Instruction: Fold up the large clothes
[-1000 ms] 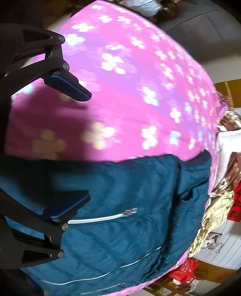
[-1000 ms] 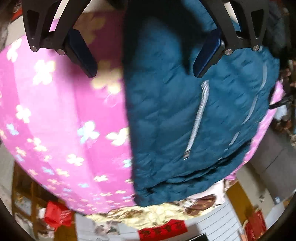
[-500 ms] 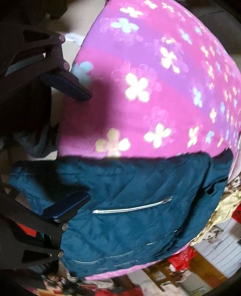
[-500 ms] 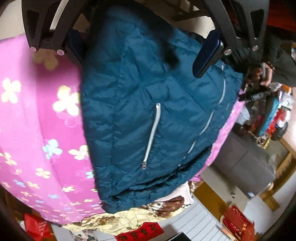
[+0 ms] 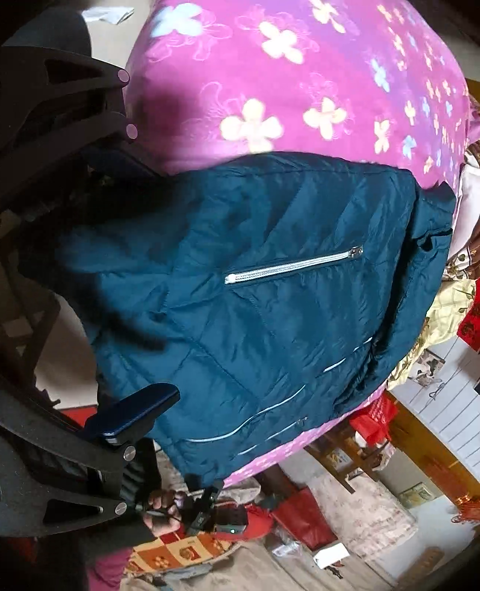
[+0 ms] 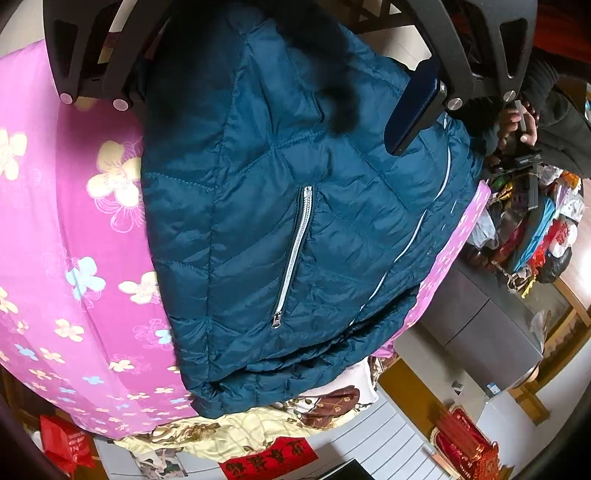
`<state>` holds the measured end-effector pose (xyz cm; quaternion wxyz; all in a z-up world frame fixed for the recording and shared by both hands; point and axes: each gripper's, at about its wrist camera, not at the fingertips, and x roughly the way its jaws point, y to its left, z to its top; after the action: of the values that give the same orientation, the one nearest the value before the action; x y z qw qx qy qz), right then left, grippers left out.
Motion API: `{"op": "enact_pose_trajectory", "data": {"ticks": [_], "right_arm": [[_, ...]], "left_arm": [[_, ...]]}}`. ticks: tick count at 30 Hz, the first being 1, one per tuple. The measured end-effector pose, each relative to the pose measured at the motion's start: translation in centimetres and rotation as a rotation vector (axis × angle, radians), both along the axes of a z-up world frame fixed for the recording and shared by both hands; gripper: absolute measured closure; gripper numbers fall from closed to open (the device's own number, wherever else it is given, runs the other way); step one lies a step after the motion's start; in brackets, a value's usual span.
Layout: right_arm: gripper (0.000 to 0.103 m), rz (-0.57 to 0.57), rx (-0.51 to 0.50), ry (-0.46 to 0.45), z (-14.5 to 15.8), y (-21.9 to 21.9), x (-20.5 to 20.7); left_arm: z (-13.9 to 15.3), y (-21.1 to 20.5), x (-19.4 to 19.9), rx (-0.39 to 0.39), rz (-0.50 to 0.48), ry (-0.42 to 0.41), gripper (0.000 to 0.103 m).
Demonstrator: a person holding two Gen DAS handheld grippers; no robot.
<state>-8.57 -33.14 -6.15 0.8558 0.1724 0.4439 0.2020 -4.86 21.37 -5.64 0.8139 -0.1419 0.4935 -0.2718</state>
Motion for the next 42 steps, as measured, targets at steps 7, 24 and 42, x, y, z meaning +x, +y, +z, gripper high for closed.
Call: {"op": "enact_pose_trajectory", "data": {"ticks": [7,24,42], "right_arm": [[0.0,-0.023,0.047,-0.036,-0.3,-0.1,0.9],[0.032,-0.054,0.075,-0.043,-0.6,-0.4,0.7],[0.075,-0.214,-0.055,-0.124,-1.0,1.0,-1.1]], "left_arm": [[0.5,-0.2,3.1,-0.053,0.045,-0.03,0.003],[0.1,-2.6,1.4,0.177,0.128,-0.075,0.061],[-0.4,-3.7,0.1,0.194,0.283,-0.162,0.044]]}}
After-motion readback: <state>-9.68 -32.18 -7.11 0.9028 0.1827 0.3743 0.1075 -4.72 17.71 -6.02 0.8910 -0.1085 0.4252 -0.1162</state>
